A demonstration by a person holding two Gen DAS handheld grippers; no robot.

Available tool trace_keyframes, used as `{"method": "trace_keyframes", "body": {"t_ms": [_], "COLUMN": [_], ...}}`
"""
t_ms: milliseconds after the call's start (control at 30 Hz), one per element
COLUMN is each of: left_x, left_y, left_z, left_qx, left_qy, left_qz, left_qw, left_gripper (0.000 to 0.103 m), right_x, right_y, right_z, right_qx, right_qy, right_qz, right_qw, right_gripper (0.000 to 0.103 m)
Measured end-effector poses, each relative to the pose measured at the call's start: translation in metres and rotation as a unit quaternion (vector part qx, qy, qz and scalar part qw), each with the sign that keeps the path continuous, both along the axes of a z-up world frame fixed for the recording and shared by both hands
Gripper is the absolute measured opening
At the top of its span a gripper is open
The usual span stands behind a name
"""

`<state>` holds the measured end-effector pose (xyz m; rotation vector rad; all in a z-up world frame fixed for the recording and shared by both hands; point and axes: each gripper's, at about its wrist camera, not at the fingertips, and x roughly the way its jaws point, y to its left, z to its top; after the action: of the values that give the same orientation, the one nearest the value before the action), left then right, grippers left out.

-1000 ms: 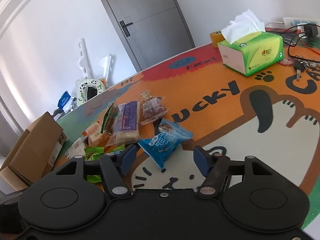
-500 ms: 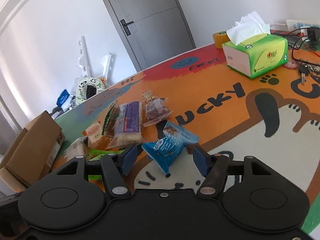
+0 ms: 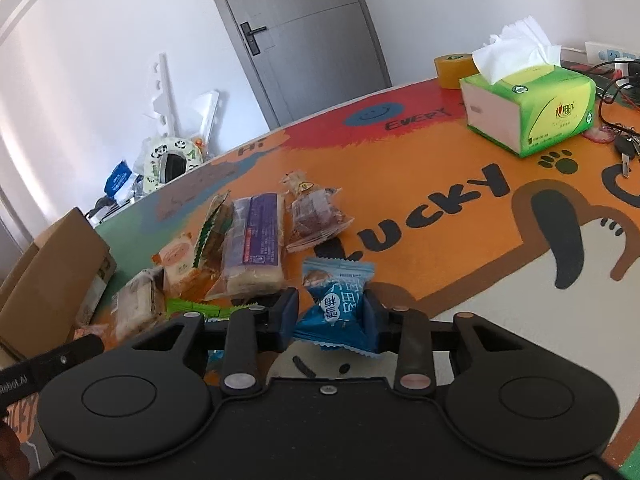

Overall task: Organize snacks
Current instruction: 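Carry both candies over the box and open both tools to drop them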

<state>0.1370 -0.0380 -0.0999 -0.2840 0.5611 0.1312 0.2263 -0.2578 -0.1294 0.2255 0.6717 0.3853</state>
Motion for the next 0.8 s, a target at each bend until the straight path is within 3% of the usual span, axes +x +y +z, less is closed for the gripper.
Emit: {"method": "trace_keyframes", "body": {"t_ms": [400,800], "left_x": [-0.018,-0.040], "left_y": [0.015,0.042], "left_z": [0.029,0.059], "left_qx": [-0.008,-0.008], "left_qy": [-0.041,-0.079], "left_qz": [0.007,0.032], "left_qw": [0.9991,0.9963], "left_gripper": [0.018,0.018], "right_x": [-0.024,-0.043], "right_y": [0.012,0.053], "right_z": [0.030,0.059], "right_qx": [0.009,0.028], "right_qy": [-0.032,-0.077], "right_qz": [0.007,0.064], "right_qw": [0.999,0.995], "right_gripper": [0.034,0.026]}}
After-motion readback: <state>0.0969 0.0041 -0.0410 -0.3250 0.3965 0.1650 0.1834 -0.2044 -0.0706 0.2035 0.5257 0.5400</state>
